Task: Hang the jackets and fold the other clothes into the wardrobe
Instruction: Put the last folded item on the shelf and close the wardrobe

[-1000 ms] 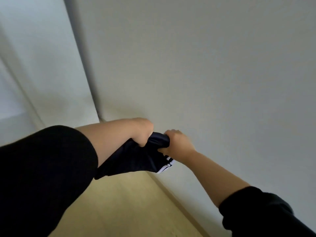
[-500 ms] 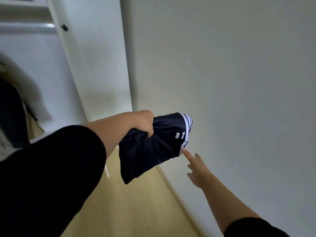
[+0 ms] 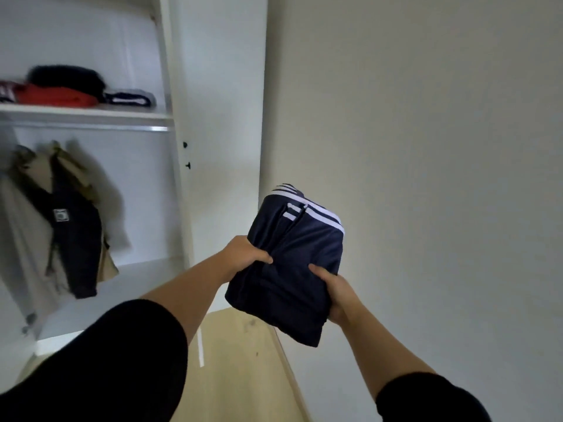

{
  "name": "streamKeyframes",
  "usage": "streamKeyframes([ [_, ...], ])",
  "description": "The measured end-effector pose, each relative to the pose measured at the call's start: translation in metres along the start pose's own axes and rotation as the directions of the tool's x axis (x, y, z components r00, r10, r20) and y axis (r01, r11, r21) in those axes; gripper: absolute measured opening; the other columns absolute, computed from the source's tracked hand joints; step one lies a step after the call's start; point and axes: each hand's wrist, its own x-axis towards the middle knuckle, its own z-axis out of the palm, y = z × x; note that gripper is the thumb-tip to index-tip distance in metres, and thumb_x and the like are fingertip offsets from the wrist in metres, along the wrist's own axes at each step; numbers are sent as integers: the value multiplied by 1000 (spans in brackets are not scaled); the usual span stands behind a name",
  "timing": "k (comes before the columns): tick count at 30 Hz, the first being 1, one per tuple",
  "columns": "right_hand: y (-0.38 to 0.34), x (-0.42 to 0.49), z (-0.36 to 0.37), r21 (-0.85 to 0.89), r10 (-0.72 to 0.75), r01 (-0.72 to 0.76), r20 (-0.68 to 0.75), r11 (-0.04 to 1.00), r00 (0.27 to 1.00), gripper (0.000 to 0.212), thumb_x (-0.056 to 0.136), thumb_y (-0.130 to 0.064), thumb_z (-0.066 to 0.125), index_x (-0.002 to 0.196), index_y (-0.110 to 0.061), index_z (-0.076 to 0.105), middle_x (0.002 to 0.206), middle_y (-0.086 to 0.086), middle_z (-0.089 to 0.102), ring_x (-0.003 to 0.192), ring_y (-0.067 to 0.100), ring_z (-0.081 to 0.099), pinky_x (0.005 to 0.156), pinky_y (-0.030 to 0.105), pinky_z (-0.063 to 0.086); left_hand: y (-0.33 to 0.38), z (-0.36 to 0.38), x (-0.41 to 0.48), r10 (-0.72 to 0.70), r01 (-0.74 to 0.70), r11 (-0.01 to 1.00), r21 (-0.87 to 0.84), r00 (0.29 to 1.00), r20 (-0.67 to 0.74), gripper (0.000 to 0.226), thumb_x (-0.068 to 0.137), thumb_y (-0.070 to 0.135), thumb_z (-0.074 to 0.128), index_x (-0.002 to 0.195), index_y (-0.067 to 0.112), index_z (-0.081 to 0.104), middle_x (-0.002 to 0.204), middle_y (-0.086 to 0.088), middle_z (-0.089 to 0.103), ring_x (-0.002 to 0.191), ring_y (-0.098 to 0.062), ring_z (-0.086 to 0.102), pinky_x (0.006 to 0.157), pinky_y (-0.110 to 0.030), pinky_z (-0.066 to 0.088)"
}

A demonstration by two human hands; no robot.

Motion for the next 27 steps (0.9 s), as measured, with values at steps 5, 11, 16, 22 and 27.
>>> streamKeyframes([
  [5, -49, 26, 118, -623, -255, 219, 32, 751, 966, 29, 73, -13, 77, 99, -8, 68, 90, 5, 70, 78, 18, 68, 60, 24, 53, -14, -114, -14, -300, 281, 932, 229, 953, 51, 41, 85, 17, 70, 121, 3, 56, 116, -12, 64, 105, -29, 64, 84, -37, 53],
  [11, -50, 45, 297, -891, -53, 354, 383, -285, 922, 14, 70, -15, 69, 77, -8, 59, 73, 4, 58, 67, 18, 58, 56, 26, 45, -7, -282, -56, 135, 21, 538, 842, 985, -111, 75, 84, 34, 71, 145, 15, 33, 145, -8, 40, 132, -26, 40, 102, -32, 37],
  [16, -41, 44, 418, -758, 101, 491, 500, -429, 860, 16, 72, -15, 71, 82, -4, 64, 76, 6, 62, 67, 18, 60, 56, 28, 47, 2, -364, -69, 273, -201, 418, 886, 958, 88, 107, 71, 53, 77, 152, 17, 15, 157, -4, 22, 143, -23, 19, 114, -36, 21],
  [22, -28, 54, 515, -605, 174, 648, 655, -463, 735, 16, 71, -16, 72, 87, -15, 65, 84, 4, 67, 77, 21, 65, 73, 37, 56, 0, -438, -59, 139, -201, 318, 926, 977, 164, 58, 71, 38, 82, 121, 21, 59, 113, 2, 64, 104, -17, 59, 82, -24, 44],
  [27, -28, 101, 563, -525, 173, 720, 741, -454, 649, 20, 73, -16, 73, 91, -12, 67, 82, 1, 65, 74, 17, 62, 71, 32, 53, -7, -495, -28, 121, -137, 362, 922, 988, 99, 45, 72, 24, 80, 113, 15, 63, 105, -3, 67, 96, -20, 62, 87, -33, 52],
])
